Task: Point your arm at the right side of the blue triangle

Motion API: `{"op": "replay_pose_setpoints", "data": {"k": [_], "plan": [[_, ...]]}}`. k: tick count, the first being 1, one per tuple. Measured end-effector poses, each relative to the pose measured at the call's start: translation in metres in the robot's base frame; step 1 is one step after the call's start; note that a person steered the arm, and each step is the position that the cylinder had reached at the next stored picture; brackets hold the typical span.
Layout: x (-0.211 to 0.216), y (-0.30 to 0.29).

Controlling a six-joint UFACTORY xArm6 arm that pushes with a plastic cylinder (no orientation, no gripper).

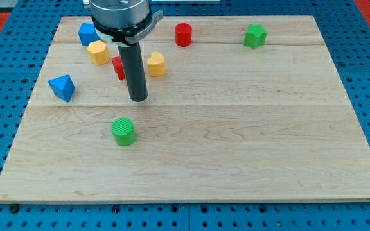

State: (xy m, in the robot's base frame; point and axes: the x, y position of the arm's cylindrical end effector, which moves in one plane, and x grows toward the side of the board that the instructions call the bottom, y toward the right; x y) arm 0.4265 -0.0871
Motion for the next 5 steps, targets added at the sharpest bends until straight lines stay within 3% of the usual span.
{"op": "replay_pose_setpoints", "data": {"k": [5], "plan": [[0.0022,-0.0063]]}}
